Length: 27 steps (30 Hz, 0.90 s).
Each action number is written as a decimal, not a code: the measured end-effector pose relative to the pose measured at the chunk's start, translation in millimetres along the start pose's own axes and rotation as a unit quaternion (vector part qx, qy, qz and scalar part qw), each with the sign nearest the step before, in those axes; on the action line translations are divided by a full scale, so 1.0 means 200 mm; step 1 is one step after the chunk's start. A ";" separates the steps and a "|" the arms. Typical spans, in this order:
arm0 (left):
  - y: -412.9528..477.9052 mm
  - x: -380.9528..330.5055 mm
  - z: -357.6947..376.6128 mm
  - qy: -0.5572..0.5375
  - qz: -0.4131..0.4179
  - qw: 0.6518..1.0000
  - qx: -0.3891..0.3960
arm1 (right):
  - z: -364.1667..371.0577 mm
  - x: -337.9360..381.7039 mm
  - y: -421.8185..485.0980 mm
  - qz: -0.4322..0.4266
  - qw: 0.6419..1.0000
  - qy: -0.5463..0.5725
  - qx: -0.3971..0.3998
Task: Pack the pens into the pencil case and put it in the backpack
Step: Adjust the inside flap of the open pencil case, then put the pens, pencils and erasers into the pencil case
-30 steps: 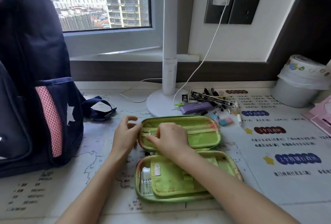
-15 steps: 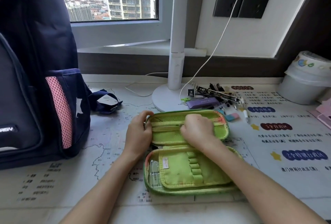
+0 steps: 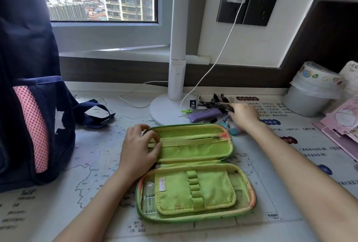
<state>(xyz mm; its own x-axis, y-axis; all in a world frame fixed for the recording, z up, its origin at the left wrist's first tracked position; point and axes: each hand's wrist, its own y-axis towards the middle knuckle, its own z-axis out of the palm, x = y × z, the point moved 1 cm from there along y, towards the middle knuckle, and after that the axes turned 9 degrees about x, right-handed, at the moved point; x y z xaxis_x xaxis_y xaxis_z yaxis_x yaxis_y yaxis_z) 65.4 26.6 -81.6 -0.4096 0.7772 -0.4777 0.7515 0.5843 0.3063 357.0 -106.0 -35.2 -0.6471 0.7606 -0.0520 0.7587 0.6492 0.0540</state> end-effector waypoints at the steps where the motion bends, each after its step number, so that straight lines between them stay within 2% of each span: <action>1: 0.00 0.00 0.00 0.003 -0.002 1.000 0.009 | 0.01 0.01 0.02 -0.003 0.999 -0.035 0.003; 5: 0.01 0.00 0.01 0.005 -0.010 1.000 0.023 | 0.01 0.01 0.02 -0.021 0.992 -0.128 0.001; 7: 0.01 0.00 0.02 0.007 -0.014 0.999 0.031 | 0.03 -0.02 0.03 -0.021 0.993 -0.115 -0.001; 10: 0.01 -0.01 0.02 -0.007 -0.017 0.999 0.034 | 0.05 -0.08 0.04 0.034 0.998 0.039 -0.034; 13: 0.01 -0.01 0.02 -0.020 -0.016 0.999 0.038 | -0.03 -0.15 -0.06 0.060 0.969 0.214 -0.111; 15: 0.01 -0.01 0.02 -0.031 -0.006 0.999 0.027 | -0.12 -0.15 -0.19 0.010 0.938 0.327 -0.114; 17: 0.01 -0.02 0.01 -0.046 0.018 0.999 0.006 | -0.21 -0.11 -0.34 -0.074 0.914 0.395 -0.052; 19: 0.00 -0.03 0.00 -0.050 0.047 0.998 -0.017 | -0.26 -0.02 -0.45 -0.151 0.927 0.342 0.005; 21: 0.00 -0.04 0.00 -0.052 0.075 0.995 -0.038 | -0.27 0.07 -0.48 -0.206 0.959 0.193 -0.042; 23: 0.00 -0.04 -0.01 -0.058 0.101 0.992 -0.048 | -0.26 0.18 -0.48 -0.240 0.963 0.081 -0.093; 24: -0.01 -0.04 -0.01 -0.065 0.114 0.990 -0.052 | -0.26 0.23 -0.47 -0.252 0.963 0.045 -0.088; 27: -0.02 -0.05 -0.02 -0.106 0.135 0.984 -0.050 | -0.24 0.40 -0.45 -0.291 0.956 -0.025 0.004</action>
<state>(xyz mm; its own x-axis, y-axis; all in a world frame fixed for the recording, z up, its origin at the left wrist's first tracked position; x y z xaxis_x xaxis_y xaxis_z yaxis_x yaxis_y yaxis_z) 64.6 18.1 -75.6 -0.0772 0.8478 -0.5247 0.7595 0.3910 0.5199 233.4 -103.0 4.6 -0.9558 0.2689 -0.1188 0.2716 0.9624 -0.0066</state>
